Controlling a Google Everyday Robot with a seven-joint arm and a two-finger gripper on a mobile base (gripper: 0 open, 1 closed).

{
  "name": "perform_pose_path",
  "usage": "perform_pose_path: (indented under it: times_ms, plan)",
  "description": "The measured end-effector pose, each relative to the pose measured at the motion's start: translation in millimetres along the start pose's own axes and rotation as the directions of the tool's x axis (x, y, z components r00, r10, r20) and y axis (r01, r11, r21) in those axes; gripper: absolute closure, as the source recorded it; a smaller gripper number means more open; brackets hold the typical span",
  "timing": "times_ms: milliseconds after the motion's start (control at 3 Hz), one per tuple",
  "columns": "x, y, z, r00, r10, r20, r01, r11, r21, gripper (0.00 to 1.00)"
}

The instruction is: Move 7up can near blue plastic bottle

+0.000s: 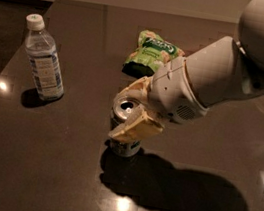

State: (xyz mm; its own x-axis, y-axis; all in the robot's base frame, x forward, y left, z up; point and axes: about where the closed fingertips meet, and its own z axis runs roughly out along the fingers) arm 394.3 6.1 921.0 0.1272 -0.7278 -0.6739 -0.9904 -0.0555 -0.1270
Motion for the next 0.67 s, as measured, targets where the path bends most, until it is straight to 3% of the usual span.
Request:
perform_pose_path:
  times_ms: [333,667]
  plan:
    - [-27.8,-12.9,-0.4,1.000,-0.004,0.014,0.004,0.9999,0.010,1.00]
    - [-59.2,-22.7,13.7,0.999,-0.010,0.045,0.010,0.9999,0.006,1.00]
